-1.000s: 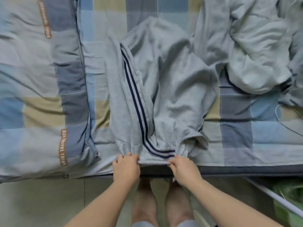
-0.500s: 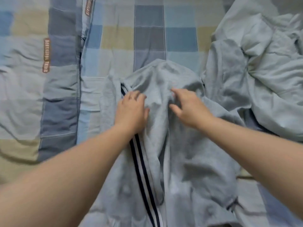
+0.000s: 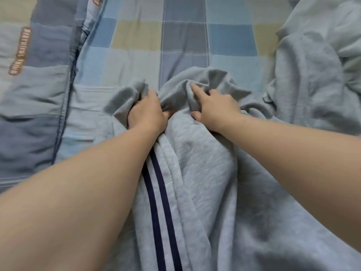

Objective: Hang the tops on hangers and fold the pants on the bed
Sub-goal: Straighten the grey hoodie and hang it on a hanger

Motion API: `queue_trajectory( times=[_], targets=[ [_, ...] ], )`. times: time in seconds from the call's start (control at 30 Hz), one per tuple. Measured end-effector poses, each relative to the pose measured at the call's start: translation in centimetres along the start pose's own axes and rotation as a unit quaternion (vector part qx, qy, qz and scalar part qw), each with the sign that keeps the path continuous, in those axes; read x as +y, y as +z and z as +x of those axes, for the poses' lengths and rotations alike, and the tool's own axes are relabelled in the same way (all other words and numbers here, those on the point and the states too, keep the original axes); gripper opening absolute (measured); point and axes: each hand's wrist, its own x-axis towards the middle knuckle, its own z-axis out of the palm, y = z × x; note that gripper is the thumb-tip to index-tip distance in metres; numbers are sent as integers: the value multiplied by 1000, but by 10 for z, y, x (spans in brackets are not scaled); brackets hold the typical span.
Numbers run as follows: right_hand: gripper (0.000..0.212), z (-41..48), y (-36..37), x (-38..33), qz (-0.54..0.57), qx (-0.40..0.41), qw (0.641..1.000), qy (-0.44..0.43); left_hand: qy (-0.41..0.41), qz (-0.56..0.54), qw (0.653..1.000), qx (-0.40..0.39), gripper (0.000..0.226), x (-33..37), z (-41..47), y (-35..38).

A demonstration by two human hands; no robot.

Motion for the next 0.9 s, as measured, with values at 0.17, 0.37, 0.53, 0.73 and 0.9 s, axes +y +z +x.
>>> queue_trajectory(
  times=[0.17,0.37,0.53,0.73,0.9],
  targets=[
    [61,-63,-16,-2,93,-135,986,-2,43,11,998,-53,18,2,-87,-16],
    [55,-192,-68,-26,421,-255,864,109,28,-83,968,-237,51,14,-268,-80],
    [51,-309,-169,-44,495,-363,761,210,55,-72,977,-193,49,60,-378,-198],
    [17,-417,-309,-47,626,-289,684,239,29,-187,978,-86,40,118,-436,-353],
    [79,-473,-416,-41,584,-128,796,95,187,-252,942,-116,46,150,-459,-466]
  ],
)
